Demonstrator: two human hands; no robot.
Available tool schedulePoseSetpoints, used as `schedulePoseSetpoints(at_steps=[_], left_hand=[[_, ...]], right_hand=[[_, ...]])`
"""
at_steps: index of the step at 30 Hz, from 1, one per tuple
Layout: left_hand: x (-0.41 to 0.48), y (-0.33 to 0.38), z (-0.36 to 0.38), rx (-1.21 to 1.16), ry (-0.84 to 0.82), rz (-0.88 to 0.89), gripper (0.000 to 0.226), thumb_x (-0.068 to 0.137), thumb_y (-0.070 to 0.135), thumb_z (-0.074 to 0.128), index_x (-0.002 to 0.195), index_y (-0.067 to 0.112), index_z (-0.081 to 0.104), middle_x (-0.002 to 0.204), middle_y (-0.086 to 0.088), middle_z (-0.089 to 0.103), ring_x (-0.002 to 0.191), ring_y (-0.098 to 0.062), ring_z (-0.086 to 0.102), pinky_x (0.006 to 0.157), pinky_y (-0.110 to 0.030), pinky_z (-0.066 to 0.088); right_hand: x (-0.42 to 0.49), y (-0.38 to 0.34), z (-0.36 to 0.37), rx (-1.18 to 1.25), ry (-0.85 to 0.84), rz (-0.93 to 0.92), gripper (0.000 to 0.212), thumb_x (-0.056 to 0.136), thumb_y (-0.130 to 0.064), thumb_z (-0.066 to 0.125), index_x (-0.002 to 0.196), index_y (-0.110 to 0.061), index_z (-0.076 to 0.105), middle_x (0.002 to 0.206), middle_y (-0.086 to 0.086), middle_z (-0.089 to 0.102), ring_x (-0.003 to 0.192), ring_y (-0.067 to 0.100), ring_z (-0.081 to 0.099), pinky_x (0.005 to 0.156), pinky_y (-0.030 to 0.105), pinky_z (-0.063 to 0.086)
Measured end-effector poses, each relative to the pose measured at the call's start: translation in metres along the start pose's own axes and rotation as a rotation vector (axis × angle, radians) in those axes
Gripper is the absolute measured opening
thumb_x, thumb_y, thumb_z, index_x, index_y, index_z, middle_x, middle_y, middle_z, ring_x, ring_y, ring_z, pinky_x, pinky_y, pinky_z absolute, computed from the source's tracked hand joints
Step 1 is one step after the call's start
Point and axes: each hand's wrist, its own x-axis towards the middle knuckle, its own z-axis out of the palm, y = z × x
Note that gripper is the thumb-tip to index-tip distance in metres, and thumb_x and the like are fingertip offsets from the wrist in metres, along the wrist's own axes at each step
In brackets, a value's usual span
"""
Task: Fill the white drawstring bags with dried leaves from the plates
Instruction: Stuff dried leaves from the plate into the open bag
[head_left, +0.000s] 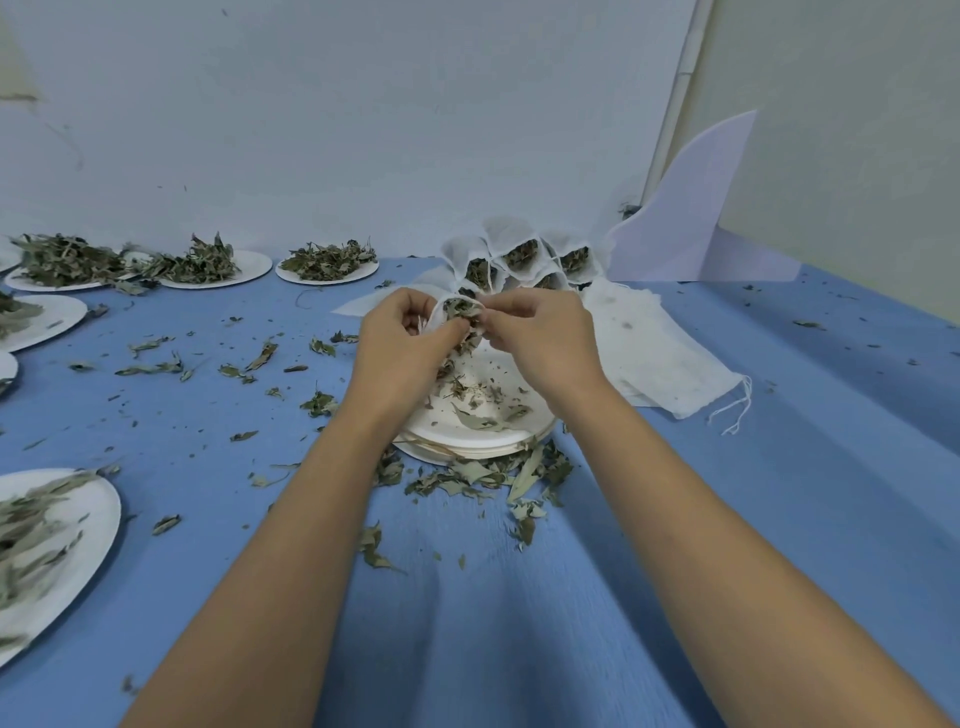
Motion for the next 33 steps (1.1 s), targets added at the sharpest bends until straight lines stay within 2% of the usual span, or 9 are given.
schedulePoseSetpoints(at_steps=[3, 6, 8, 10, 15, 19, 23, 27, 33], left_hand=[[0.002, 0.000, -0.002, 0.026, 0.084, -0.008, 0.021, 0.082, 0.015, 0.070, 0.075, 0.019, 0.051, 0.072, -0.001, 0.051, 0.059, -0.009, 0.045, 0.053, -0.019, 0.039], [0.002, 0.001, -0.003, 0.129, 0.188, 0.048, 0.027, 0.080, 0.007, 0.064, 0.067, 0.021, 0.044, 0.065, 0.006, 0.041, 0.051, -0.002, 0.036, 0.045, -0.011, 0.029], [0.000, 0.003, -0.004, 0.191, 0.255, 0.087, 0.030, 0.077, -0.001, 0.058, 0.065, 0.021, 0.042, 0.063, 0.008, 0.041, 0.046, 0.004, 0.039, 0.044, -0.008, 0.031], [-0.003, 0.005, -0.004, 0.244, 0.309, 0.116, 0.034, 0.077, -0.006, 0.054, 0.065, 0.022, 0.040, 0.064, 0.007, 0.042, 0.047, 0.009, 0.041, 0.047, -0.007, 0.034], [-0.004, 0.002, -0.001, 0.332, 0.368, 0.160, 0.023, 0.080, -0.008, 0.049, 0.074, 0.013, 0.044, 0.065, 0.006, 0.044, 0.053, 0.013, 0.042, 0.050, -0.009, 0.035], [-0.001, -0.002, -0.004, 0.254, 0.292, 0.093, 0.020, 0.082, 0.008, 0.065, 0.078, 0.014, 0.046, 0.067, 0.008, 0.043, 0.053, 0.005, 0.044, 0.050, -0.008, 0.035], [0.007, -0.001, -0.007, 0.088, 0.112, -0.070, 0.030, 0.077, 0.029, 0.076, 0.088, 0.020, 0.049, 0.078, 0.009, 0.045, 0.067, -0.003, 0.046, 0.058, -0.014, 0.038], [0.009, -0.002, -0.008, 0.039, 0.043, -0.109, 0.030, 0.078, 0.020, 0.075, 0.084, 0.026, 0.047, 0.084, 0.008, 0.049, 0.074, -0.008, 0.051, 0.065, -0.023, 0.044], [0.004, -0.004, -0.005, 0.180, 0.175, -0.019, 0.033, 0.079, 0.010, 0.071, 0.074, 0.024, 0.041, 0.068, 0.007, 0.044, 0.054, -0.005, 0.040, 0.043, -0.009, 0.033]], right_hand=[[-0.002, -0.003, 0.003, -0.028, -0.002, -0.045, 0.015, 0.085, -0.011, 0.068, 0.098, -0.010, 0.075, 0.083, 0.002, 0.073, 0.081, 0.014, 0.069, 0.084, 0.031, 0.056], [-0.006, -0.009, 0.006, -0.103, -0.057, -0.118, 0.012, 0.084, -0.015, 0.069, 0.093, -0.012, 0.076, 0.081, -0.002, 0.073, 0.073, 0.004, 0.064, 0.075, 0.018, 0.053], [-0.008, -0.014, 0.008, -0.117, -0.104, -0.155, 0.007, 0.082, -0.016, 0.069, 0.080, -0.017, 0.075, 0.068, -0.012, 0.067, 0.070, 0.004, 0.063, 0.073, 0.022, 0.053], [-0.010, -0.017, 0.008, -0.119, -0.117, -0.176, 0.016, 0.081, -0.015, 0.068, 0.069, -0.025, 0.069, 0.061, -0.015, 0.063, 0.068, 0.006, 0.063, 0.074, 0.027, 0.054], [-0.012, -0.016, 0.011, -0.037, -0.145, -0.153, 0.024, 0.082, -0.008, 0.065, 0.066, -0.026, 0.065, 0.059, -0.003, 0.068, 0.061, 0.012, 0.069, 0.068, 0.030, 0.059], [-0.009, -0.007, 0.013, -0.039, -0.071, -0.129, 0.016, 0.088, -0.009, 0.062, 0.075, -0.018, 0.066, 0.072, -0.002, 0.066, 0.072, 0.020, 0.071, 0.077, 0.040, 0.058], [-0.006, 0.000, 0.007, -0.040, 0.006, -0.113, 0.012, 0.090, -0.011, 0.062, 0.080, -0.017, 0.066, 0.069, -0.006, 0.062, 0.075, 0.023, 0.069, 0.078, 0.043, 0.057], [-0.002, 0.001, 0.005, -0.049, -0.039, -0.092, 0.010, 0.089, -0.011, 0.062, 0.082, -0.018, 0.067, 0.072, -0.009, 0.062, 0.078, 0.018, 0.067, 0.080, 0.042, 0.056], [-0.001, 0.002, 0.006, 0.022, -0.269, -0.071, 0.014, 0.090, -0.007, 0.059, 0.083, -0.019, 0.065, 0.091, 0.008, 0.065, 0.091, 0.029, 0.063, 0.091, 0.049, 0.050]])
